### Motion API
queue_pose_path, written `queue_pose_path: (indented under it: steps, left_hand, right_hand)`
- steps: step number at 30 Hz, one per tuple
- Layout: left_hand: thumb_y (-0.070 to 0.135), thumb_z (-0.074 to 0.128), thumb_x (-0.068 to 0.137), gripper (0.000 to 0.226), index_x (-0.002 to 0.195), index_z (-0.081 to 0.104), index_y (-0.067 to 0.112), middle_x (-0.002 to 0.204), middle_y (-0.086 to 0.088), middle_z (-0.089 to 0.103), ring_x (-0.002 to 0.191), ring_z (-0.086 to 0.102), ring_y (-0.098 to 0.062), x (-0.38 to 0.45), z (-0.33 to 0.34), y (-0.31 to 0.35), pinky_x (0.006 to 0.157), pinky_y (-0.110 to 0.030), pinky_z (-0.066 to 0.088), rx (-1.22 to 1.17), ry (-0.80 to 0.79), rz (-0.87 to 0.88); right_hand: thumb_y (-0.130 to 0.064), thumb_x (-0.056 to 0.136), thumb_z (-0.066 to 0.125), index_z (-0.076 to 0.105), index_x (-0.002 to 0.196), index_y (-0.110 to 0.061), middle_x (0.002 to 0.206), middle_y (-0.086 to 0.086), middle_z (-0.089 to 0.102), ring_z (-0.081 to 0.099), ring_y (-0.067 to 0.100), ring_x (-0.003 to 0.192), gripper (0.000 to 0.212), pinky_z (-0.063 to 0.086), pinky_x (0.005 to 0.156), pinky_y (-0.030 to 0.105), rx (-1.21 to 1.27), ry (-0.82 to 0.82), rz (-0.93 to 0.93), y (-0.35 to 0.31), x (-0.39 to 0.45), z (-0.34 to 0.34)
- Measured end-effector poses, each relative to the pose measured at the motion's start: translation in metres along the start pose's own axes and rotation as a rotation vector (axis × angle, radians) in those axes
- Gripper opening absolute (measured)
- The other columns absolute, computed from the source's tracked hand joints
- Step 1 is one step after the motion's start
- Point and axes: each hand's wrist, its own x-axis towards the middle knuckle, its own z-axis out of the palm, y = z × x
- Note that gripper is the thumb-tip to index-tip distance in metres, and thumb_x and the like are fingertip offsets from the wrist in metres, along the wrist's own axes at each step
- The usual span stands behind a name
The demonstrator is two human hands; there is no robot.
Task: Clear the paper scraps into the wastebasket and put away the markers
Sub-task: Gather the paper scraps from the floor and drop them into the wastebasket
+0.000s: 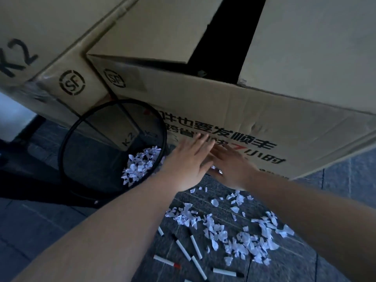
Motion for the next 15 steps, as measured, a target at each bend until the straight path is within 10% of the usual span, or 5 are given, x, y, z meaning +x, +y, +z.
queue_pose_path:
  steps: [10, 15]
  left_hand:
    - [0.054, 0.013, 0.094, 0.064, 0.148, 0.002, 0.022, 0.157, -0.002, -0.006, 0.144, -0.007, -0.019, 0.024, 0.132, -0.018, 0.117, -0.048, 0.01, -0.101, -0.032, -0.036]
    - [0.052, 0.017, 0.094, 0.064, 0.147, -0.003, 0.022, 0.157, -0.004, -0.01, 0.144, -0.007, -0.022, 0.037, 0.18, -0.029, 0.117, -0.048, 0.006, -0.126, -0.075, -0.078]
  right_hand:
    - [-0.07, 0.071, -0.02, 0.012, 0.147, -0.026, 0.156, 0.005, 0.014, 0.008, 0.021, 0.143, 0.093, 0.003, 0.114, 0.04, -0.023, -0.09, 0.073, 0.049, 0.021, 0.113]
    - [-0.058, 0.091, 0.02, 0.011, 0.148, -0.023, 0.156, 0.004, 0.013, 0.01, 0.021, 0.143, 0.067, 0.012, 0.116, 0.044, 0.019, -0.084, 0.102, 0.06, 0.036, 0.145]
